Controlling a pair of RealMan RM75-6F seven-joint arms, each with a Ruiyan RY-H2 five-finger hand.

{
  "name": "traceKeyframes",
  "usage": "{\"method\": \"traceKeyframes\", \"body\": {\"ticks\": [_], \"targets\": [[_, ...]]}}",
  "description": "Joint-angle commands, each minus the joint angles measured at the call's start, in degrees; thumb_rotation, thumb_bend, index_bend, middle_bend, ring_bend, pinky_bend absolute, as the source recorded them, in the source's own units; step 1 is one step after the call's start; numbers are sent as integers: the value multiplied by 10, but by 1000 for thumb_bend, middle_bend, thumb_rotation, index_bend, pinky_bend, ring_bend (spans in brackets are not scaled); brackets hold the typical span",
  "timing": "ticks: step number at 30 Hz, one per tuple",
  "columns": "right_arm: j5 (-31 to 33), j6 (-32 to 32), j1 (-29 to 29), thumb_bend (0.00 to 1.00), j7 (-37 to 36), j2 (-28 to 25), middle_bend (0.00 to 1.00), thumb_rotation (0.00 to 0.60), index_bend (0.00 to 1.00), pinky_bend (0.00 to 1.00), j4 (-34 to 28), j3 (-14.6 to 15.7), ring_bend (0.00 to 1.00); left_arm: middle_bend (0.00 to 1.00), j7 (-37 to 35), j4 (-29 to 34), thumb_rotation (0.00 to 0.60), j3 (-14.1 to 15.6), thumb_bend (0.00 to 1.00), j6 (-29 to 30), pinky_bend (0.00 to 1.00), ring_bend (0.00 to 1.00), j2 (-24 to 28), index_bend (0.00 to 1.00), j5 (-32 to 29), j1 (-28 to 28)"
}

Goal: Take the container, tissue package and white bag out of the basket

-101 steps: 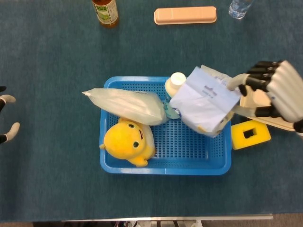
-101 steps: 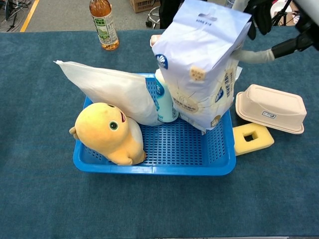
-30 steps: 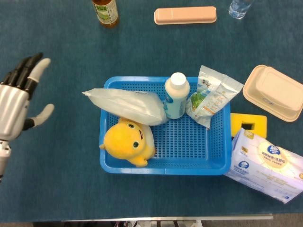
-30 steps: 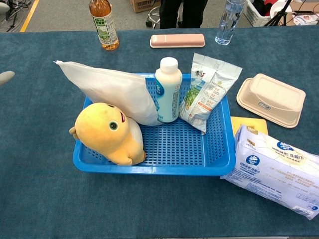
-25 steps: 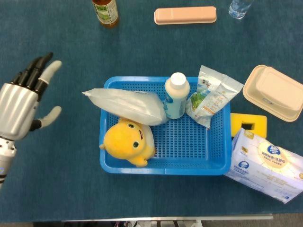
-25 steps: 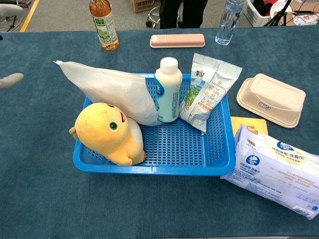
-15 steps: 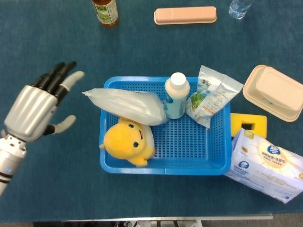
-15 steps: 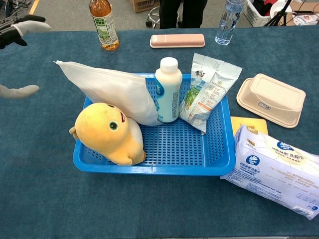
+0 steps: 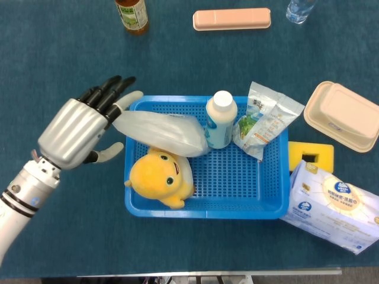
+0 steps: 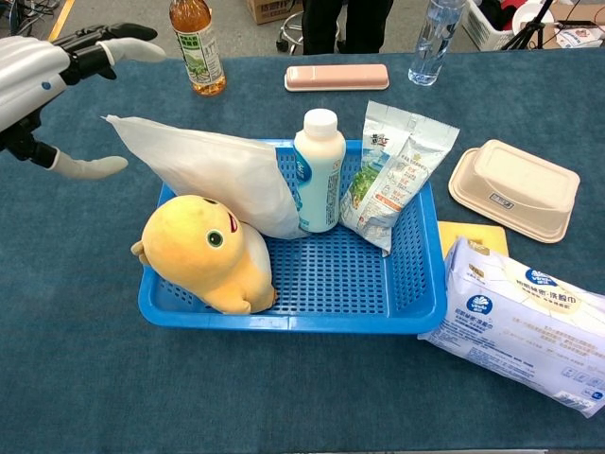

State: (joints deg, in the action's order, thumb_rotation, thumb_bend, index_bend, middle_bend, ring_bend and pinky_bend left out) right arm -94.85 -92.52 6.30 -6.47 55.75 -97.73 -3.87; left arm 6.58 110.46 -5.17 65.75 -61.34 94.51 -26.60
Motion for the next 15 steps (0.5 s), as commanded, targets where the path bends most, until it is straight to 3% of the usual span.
{"method": "traceKeyframes", "body": {"ticks": [1,7,15], "targets": [[3,2,-1,0,-6,2,355,600,177,711,5,0,380,0,7,6,600,1,236,-11,226,9,-1,102,-5,-7],[5,4,-2,0,-17,7,357,600,177,711,13,0,380,0,19,28,600,10,236,-25,227,9,-7,105,-2,-18],[11,11,-2,0,-29,14,364,600,177,711,23,0,380,0,37,31,600,0,236,-42,229,10,-31,108,-8,-43]]}}
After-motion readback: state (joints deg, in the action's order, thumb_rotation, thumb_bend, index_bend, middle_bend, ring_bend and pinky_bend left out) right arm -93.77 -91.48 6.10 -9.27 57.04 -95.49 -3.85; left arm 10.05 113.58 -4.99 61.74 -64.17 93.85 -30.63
